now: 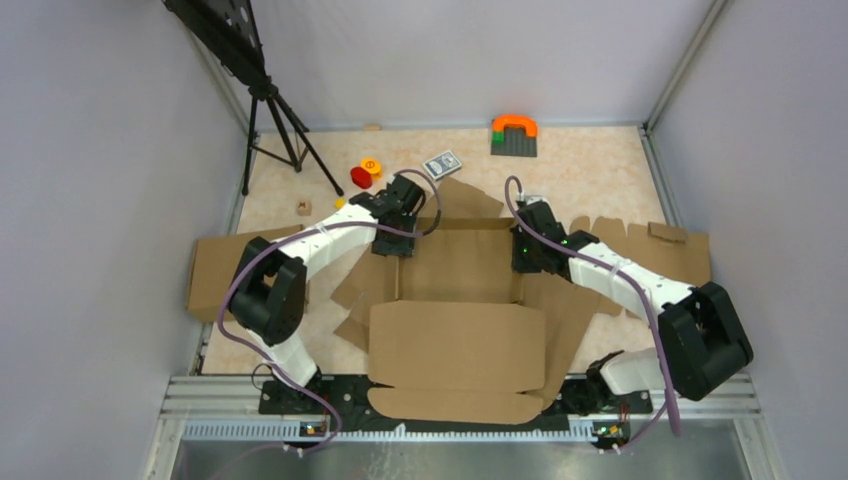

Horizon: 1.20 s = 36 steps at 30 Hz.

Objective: Fold the paper box
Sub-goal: Adjust the paper box at the center of the board.

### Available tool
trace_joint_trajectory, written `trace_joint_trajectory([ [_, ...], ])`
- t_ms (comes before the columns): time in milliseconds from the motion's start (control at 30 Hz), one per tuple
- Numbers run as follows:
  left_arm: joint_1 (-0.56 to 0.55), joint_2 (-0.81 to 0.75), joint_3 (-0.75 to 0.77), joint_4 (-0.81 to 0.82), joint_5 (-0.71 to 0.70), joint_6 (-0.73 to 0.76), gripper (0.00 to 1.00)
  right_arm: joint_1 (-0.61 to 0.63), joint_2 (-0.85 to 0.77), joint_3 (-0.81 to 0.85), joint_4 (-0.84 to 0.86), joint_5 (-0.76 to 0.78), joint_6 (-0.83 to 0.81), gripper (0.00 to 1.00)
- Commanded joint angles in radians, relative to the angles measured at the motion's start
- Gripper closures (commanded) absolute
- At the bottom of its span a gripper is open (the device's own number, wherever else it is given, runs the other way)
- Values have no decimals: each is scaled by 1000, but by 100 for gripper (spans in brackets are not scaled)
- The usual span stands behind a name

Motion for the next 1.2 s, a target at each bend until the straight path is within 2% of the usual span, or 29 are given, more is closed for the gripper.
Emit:
trace_joint_trajectory([
  [0,33,-53,37,81,115,6,47,18,-11,11,-5,-22,-9,96],
  [133,45,-41,63,79,119,4,43,20,-12,13,-9,-21,-6,96],
  [333,59,-24,117,48,44,5,59,23,-14,7,-6,-20,-2,96],
  [367,59,-23,123,45,37,7,64,24,-14,6,-7,-20,-2,96],
  [433,59,-16,134,43,37,10,95,24,-13,5,-7,-17,-2,96],
  [467,59,-12,138,38,32,10,100,25,-13,6,-7,-18,0,96],
  [700,58,39,161,12,-8,2,100,27,-11,16,-4,-30,10,94],
  [733,57,45,163,12,-4,0,100,28,-9,19,-3,-33,16,91],
  [767,57,52,165,15,1,-1,100,32,-10,22,-1,-36,21,80],
  [833,55,57,167,23,9,0,100,41,-20,22,9,-30,27,50],
  [867,55,59,168,27,10,1,100,43,-32,15,23,-36,30,41],
  [967,54,70,175,30,12,23,100,41,-62,1,31,-39,42,31],
  [1167,55,143,261,-4,96,163,100,22,-75,25,-32,-26,28,27],
])
